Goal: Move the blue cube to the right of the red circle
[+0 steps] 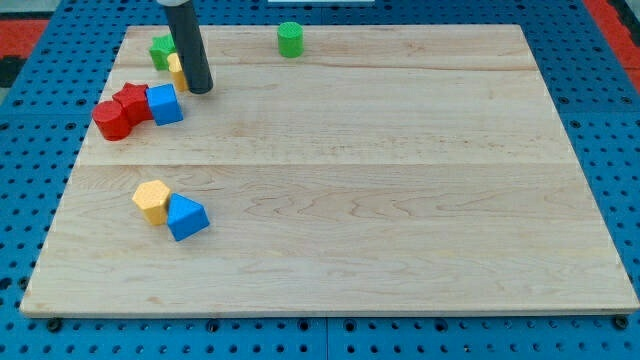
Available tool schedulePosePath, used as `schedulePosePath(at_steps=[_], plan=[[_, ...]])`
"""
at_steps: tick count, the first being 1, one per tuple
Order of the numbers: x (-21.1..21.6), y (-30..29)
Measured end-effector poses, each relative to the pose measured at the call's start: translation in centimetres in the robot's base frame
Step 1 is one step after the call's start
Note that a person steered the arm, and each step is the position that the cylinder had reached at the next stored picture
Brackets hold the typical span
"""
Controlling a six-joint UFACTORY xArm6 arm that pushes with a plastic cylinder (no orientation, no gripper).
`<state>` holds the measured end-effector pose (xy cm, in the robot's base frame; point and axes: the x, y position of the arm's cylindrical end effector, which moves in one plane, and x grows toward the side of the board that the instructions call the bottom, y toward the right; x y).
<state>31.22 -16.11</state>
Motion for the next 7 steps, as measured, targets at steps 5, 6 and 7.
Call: schedulePosePath(at_steps=[5,6,7], plan=[[-0.1,-5.8],[-0.1,-9.3],[0.5,-11.5]])
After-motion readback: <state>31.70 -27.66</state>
